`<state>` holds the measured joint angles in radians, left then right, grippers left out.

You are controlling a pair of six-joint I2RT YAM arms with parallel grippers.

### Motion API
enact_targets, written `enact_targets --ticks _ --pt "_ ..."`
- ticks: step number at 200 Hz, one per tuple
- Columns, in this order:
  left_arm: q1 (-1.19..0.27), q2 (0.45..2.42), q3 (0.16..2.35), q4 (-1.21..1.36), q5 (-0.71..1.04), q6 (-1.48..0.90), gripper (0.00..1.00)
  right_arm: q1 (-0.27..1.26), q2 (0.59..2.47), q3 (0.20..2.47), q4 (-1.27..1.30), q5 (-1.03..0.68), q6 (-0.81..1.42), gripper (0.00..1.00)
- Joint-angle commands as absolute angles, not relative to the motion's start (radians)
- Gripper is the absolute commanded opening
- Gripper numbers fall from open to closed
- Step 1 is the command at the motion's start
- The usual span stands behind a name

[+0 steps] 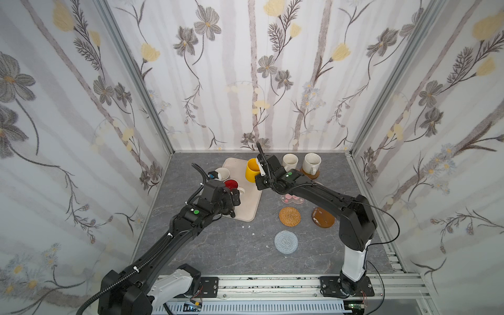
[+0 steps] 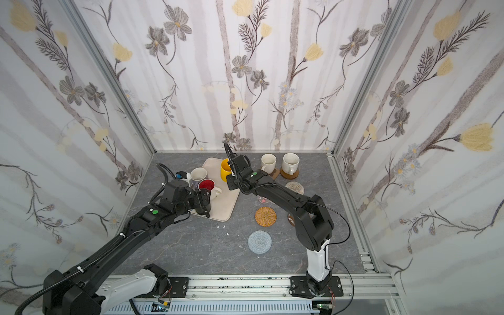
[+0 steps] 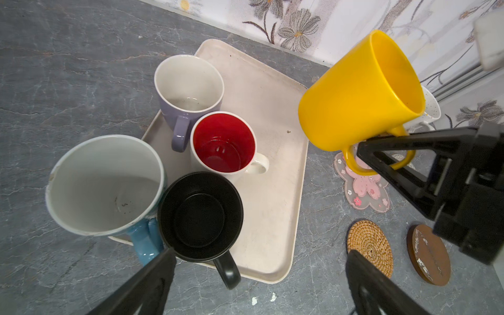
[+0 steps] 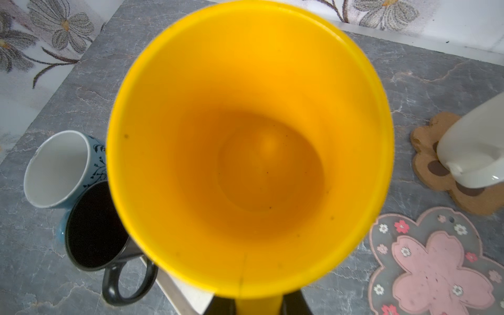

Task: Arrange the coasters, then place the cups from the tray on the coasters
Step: 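Carry the yellow mug toward the woven coaster while the left hovers over the tray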

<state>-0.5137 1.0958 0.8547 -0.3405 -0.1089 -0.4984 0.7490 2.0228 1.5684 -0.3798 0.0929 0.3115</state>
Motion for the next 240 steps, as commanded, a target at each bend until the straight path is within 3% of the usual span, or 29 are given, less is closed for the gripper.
enact_targets --ticks 1,123,240 --pt "-0.549 1.125 0.876 -0.294 -0.171 -0.523 1.0 0.739 1.945 1.482 -0.263 0.125 0.295 0.0" --pt "-0.693 1.445 1.019 -0.137 -0.169 -0.551 1.0 0.513 1.561 0.985 -0.197 0.117 0.337 0.0" --pt "-0.747 1.666 1.169 -0.102 -0.124 -0.532 1.0 0.236 1.541 0.847 -0.132 0.2 0.393 0.0"
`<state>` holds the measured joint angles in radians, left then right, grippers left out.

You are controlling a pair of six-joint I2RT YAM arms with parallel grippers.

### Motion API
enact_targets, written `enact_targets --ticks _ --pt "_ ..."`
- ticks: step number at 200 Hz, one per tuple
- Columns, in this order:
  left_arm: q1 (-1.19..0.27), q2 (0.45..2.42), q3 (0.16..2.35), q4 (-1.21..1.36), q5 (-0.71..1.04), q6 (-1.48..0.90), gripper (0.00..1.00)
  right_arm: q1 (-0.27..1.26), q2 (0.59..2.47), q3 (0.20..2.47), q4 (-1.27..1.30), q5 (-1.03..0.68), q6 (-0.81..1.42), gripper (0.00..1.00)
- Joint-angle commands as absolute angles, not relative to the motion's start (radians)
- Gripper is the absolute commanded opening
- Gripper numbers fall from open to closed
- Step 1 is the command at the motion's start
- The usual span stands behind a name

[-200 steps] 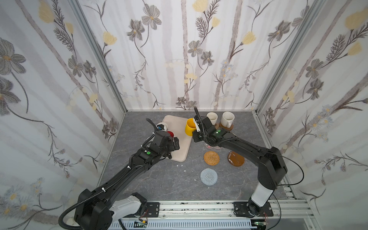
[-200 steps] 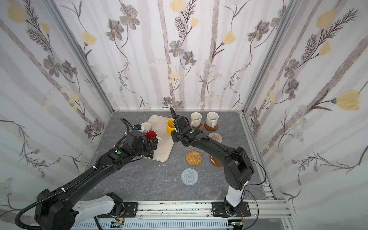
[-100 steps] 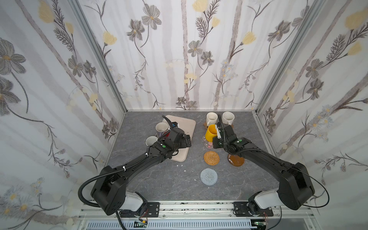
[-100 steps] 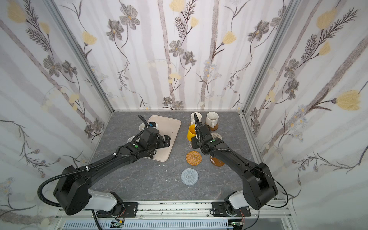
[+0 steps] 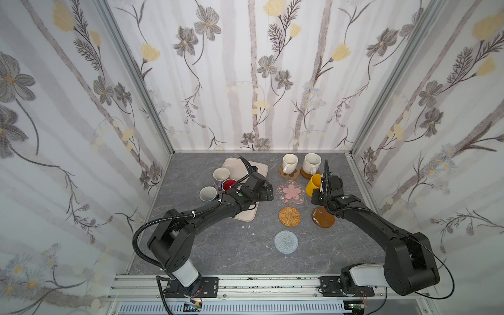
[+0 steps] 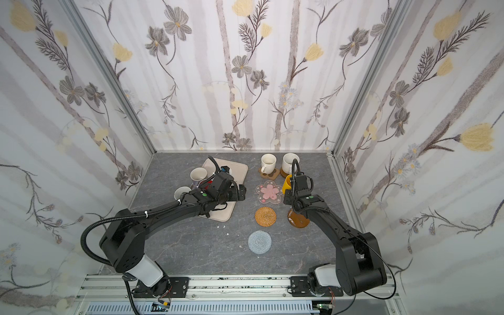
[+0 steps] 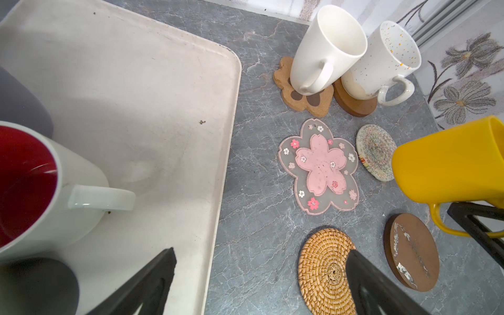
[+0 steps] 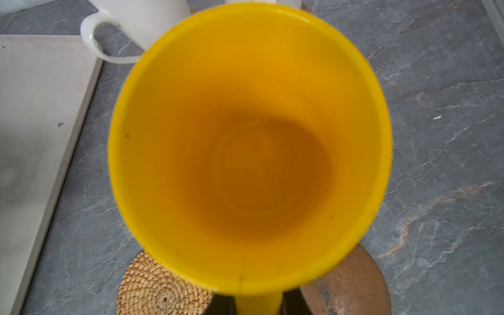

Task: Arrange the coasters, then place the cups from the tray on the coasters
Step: 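Carry the yellow mug toward the woven coaster while the left hovers over the tray, then lower the yellow mug onto the woven multicolour coaster and open the right gripper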

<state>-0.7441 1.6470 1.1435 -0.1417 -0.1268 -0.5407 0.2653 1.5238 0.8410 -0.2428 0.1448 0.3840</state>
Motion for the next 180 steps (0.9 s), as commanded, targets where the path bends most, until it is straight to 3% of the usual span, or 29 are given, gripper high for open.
enact_targets --ticks 1,96,180 --pt "-0.746 1.667 1.17 -0.102 -0.124 -0.532 1.0 0.235 1.542 0.847 -0.132 0.2 0.393 0.0" --pt "-0.747 1.719 1.224 -0.101 -0.135 -0.502 1.0 0.17 1.73 0.948 -0.117 0.179 0.387 0.0" --pt "-0.745 1.732 1.23 -0.102 -0.14 -0.486 1.0 0.17 1.768 0.963 -0.1 0.155 0.391 0.0"
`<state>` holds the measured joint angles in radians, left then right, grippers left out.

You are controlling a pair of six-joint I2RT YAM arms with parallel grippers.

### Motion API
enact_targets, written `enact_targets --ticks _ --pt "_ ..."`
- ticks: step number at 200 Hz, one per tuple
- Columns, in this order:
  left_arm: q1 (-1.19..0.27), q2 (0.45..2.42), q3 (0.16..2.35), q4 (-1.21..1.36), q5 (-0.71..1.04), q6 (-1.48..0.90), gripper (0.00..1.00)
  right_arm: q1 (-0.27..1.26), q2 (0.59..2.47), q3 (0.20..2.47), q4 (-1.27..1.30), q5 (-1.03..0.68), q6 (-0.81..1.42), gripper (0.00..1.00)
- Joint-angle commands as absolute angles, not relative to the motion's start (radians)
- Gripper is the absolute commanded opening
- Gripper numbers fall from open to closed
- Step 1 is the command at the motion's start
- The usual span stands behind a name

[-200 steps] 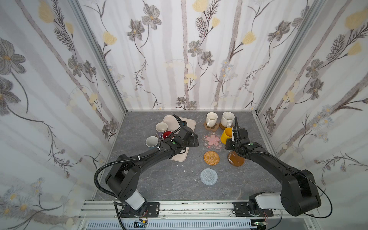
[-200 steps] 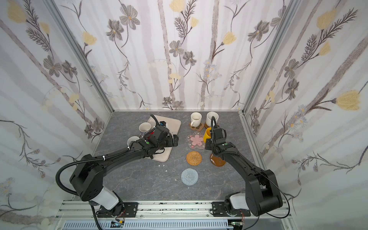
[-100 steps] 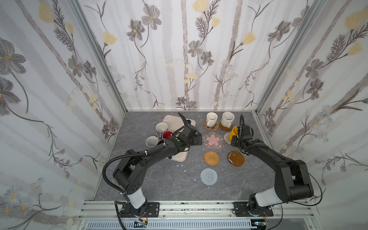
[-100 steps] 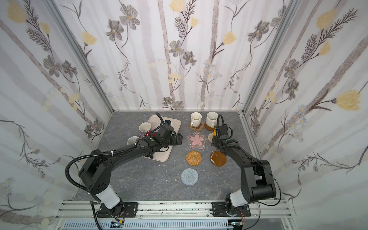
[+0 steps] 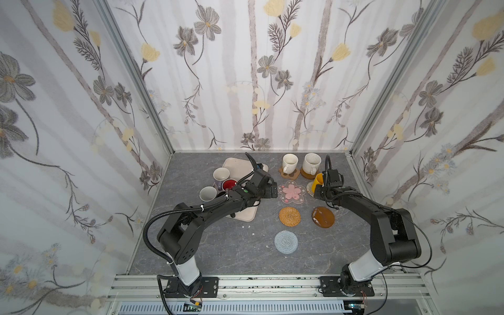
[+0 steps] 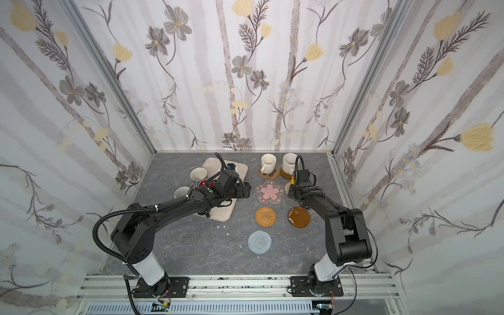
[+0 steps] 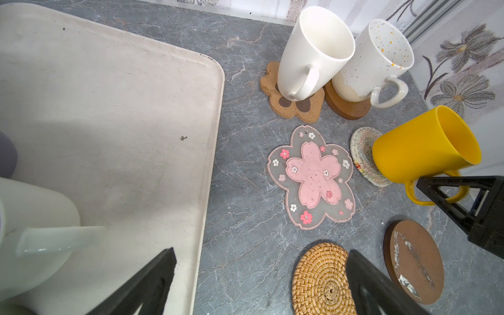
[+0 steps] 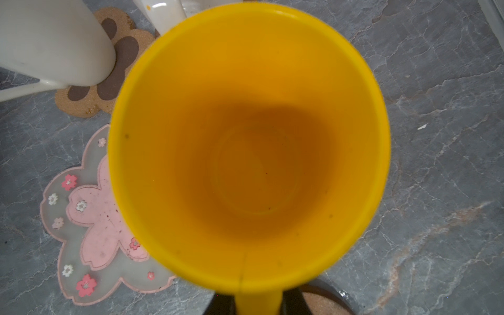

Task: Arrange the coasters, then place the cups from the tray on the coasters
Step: 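Lower the yellow mug onto the woven multicolour coaster and open the right gripper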

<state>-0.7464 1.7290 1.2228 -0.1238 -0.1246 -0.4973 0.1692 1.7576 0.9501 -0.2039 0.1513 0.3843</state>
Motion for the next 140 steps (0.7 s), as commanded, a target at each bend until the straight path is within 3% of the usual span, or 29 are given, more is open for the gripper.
enact_targets --ticks 1,59,140 --pt "-0.745 1.732 1.23 -0.103 -0.14 -0.486 1.0 0.17 1.769 0.964 -0.1 0.155 0.391 0.0" --pt "-0.746 1.702 1.206 -0.102 -0.143 -0.485 1.0 0.169 1.815 0.989 -0.114 0.142 0.385 0.0" --pt "-0.735 1.563 1.104 -0.11 -0.155 -0.505 1.0 0.17 1.783 0.95 -0.1 0.13 0.387 0.5"
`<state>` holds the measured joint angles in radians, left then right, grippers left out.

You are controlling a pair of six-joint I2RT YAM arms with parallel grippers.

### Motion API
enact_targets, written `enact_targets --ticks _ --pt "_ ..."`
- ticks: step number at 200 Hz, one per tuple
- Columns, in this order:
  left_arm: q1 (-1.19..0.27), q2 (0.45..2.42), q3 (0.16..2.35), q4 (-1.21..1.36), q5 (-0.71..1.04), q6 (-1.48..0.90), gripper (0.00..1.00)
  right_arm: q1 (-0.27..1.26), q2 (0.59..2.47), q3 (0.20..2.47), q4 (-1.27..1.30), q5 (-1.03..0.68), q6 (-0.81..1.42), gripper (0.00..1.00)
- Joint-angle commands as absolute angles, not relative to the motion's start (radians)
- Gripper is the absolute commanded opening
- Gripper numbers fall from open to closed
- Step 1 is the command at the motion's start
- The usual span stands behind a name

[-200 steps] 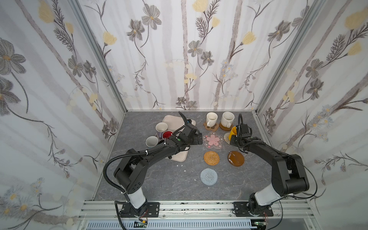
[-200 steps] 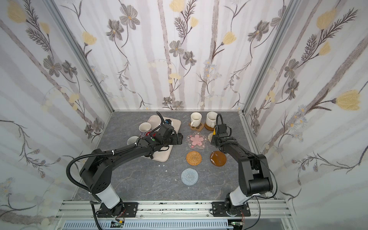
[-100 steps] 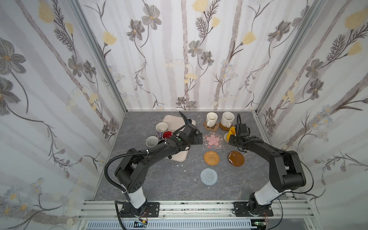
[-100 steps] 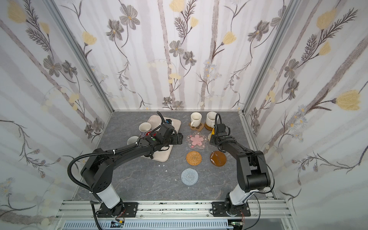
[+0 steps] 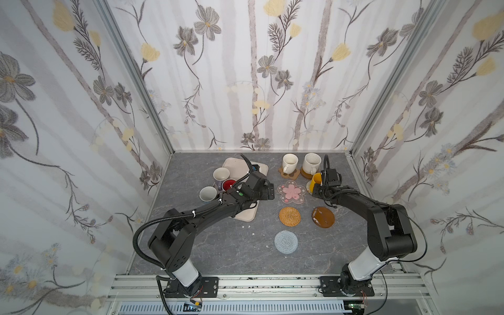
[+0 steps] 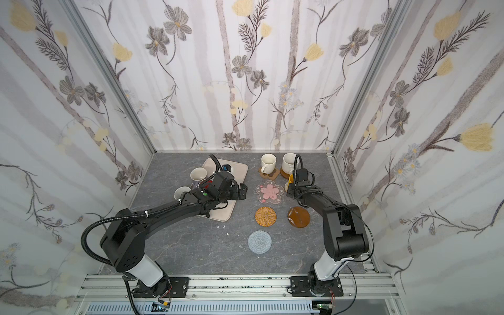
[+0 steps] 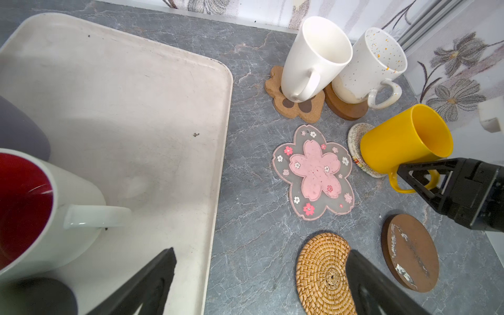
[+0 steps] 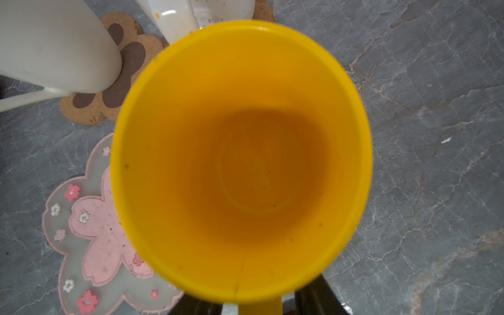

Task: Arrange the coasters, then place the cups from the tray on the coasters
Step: 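Lower the yellow mug onto the woven multicolour coaster and open the right gripper, then grasp the black mug rim with the left gripper while the right draws back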

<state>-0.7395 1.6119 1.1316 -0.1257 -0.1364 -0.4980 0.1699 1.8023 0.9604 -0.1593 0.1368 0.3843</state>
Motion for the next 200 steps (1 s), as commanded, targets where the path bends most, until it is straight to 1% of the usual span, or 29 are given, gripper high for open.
enact_targets --ticks 1,16,38,59,91,121,129,151,200 --pt "-0.735 1.559 1.103 -0.11 -0.155 -0.505 1.0 0.17 1.781 0.95 -0.1 0.13 0.387 0.51" --pt "-0.73 1.51 1.072 -0.12 -0.157 -0.503 1.0 0.172 1.768 0.943 -0.099 0.128 0.387 0.57" --pt "-0.729 1.44 1.033 -0.164 -0.184 -0.506 0.94 0.171 1.737 0.928 -0.097 0.124 0.385 0.64" --pt "-0.724 1.371 0.991 -0.216 -0.217 -0.516 0.88 0.174 1.689 0.908 -0.088 0.123 0.383 0.69" --pt "-0.705 1.267 0.921 -0.294 -0.243 -0.556 0.82 0.209 1.602 0.872 -0.051 0.139 0.384 0.72" --pt "-0.692 1.202 0.869 -0.356 -0.261 -0.58 0.81 0.284 1.505 0.875 -0.035 0.199 0.391 0.74" --pt "-0.689 1.194 0.851 -0.362 -0.265 -0.584 0.83 0.308 1.491 0.882 -0.031 0.209 0.394 0.75" --pt "-0.674 1.186 0.802 -0.37 -0.255 -0.606 0.85 0.367 1.466 0.905 -0.014 0.221 0.402 0.78" --pt "-0.658 1.16 0.744 -0.382 -0.279 -0.647 0.85 0.446 1.453 0.957 0.008 0.199 0.413 0.81"
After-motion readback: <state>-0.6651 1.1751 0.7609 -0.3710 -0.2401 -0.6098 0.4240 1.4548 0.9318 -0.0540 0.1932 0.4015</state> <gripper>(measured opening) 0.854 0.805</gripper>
